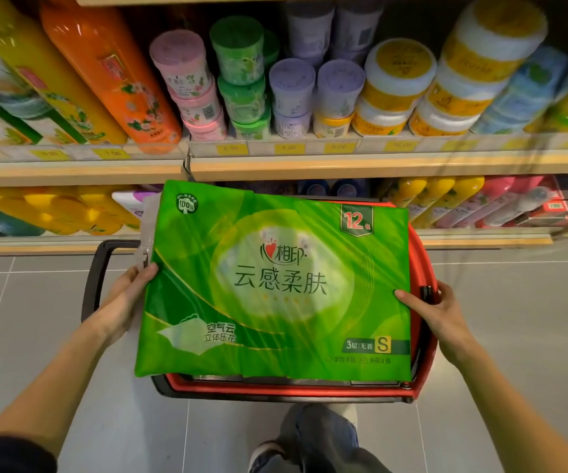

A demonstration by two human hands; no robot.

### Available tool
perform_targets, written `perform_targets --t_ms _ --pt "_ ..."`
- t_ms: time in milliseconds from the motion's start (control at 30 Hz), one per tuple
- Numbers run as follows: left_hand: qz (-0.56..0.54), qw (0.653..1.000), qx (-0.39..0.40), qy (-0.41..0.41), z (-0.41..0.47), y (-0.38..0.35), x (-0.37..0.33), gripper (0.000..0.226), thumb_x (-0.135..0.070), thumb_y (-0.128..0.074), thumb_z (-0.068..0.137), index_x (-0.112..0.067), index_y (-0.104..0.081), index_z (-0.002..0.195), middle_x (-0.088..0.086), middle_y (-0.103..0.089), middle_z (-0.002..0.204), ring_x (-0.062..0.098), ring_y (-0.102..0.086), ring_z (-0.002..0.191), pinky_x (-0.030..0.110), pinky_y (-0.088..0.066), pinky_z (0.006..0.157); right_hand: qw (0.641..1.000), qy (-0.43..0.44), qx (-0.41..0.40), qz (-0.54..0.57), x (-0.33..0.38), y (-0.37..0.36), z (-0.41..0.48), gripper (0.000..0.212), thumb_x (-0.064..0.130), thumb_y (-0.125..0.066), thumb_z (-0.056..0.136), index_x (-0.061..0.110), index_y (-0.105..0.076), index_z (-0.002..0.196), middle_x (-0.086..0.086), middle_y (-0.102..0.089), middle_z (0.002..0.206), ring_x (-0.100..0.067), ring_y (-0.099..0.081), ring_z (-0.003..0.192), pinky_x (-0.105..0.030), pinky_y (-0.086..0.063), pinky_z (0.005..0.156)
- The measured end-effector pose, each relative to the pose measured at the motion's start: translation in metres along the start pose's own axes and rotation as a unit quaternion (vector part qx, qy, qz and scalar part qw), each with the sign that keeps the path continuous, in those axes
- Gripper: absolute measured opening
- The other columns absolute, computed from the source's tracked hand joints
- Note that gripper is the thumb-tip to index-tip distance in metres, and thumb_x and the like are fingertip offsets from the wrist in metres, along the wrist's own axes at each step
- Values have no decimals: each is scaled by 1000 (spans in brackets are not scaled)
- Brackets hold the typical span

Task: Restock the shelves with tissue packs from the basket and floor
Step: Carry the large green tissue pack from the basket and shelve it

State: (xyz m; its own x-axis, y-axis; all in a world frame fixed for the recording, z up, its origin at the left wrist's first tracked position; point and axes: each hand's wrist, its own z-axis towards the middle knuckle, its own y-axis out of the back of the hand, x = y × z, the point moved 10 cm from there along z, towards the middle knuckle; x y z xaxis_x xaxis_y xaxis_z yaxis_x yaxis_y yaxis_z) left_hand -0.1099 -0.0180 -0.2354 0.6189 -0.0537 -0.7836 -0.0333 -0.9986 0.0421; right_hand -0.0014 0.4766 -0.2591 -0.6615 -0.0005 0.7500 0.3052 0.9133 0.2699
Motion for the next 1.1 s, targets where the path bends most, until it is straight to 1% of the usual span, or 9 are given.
perform_targets --t_ms 100,233,333,467,633,800,900,1033,1100 --pt "7 1000 21 11 2 1 0 60 -65 -60 67 -23 -59 110 -10 -73 100 13 -60 103 41 -37 104 1000 -16 1 -13 -4 4 4 131 68 -84 17 14 -40 128 -4 -61 112 -24 -64 97 -45 -52 89" --pt "26 997 63 31 8 6 5 96 -83 -69 37 -34 -55 118 -2 -60 127 24 -48 126 50 -27 113 999 -17 31 -38 4 0 18 122 63 -86 29 13 -40 130 -8 -62 117 -27 -65 98 -49 -53 89" --pt "19 998 54 29 8 9 8 107 -81 -70 41 -25 -51 129 1 -58 129 23 -48 127 49 -27 114 999 -12 32 -38 10 -2 19 128 64 -87 22 11 -42 129 -9 -64 114 -27 -67 96 -47 -54 86" --pt "-21 999 28 12 -1 3 12 71 -56 -57 76 -12 -46 131 2 -63 113 16 -59 104 40 -37 105 999 -9 34 -20 17 -6 1 137 67 -82 5 15 -37 123 -1 -58 102 -19 -62 89 -31 -51 67" --pt "-26 999 24 4 -25 11 2 60 -42 -57 84 -11 -42 133 3 -62 114 10 -63 96 35 -46 96 999 -7 39 -30 38 2 -27 150 68 -81 2 12 -33 133 2 -56 99 -17 -60 88 -31 -48 69" --pt "-29 999 35 -4 -82 28 -44 74 -49 -57 69 -15 -42 134 4 -61 122 13 -65 100 35 -51 93 998 14 46 -44 96 9 -76 146 70 -79 1 13 -36 129 4 -56 96 -16 -60 86 -29 -47 66" --pt "-37 998 31 -32 -131 39 -87 83 -61 -73 54 -27 -45 125 -9 -67 109 3 -69 90 18 -56 69 997 37 57 -41 142 15 -115 144 70 -79 1 17 -35 129 5 -56 95 -15 -60 85 -28 -47 66" --pt "-53 998 2 -42 -197 74 -138 87 -52 -63 67 -20 -33 141 1 -56 130 11 -62 106 28 -52 85 994 67 82 -30 210 23 -177 133 68 -81 6 23 -37 123 6 -59 96 -15 -65 83 -27 -50 66" --pt "-55 997 -5 -46 -236 88 -168 76 -50 -65 66 -18 -44 131 4 -59 124 9 -68 96 25 -56 78 991 84 95 -35 244 27 -208 117 60 -87 20 12 -43 118 3 -64 95 -11 -70 73 -20 -53 57"
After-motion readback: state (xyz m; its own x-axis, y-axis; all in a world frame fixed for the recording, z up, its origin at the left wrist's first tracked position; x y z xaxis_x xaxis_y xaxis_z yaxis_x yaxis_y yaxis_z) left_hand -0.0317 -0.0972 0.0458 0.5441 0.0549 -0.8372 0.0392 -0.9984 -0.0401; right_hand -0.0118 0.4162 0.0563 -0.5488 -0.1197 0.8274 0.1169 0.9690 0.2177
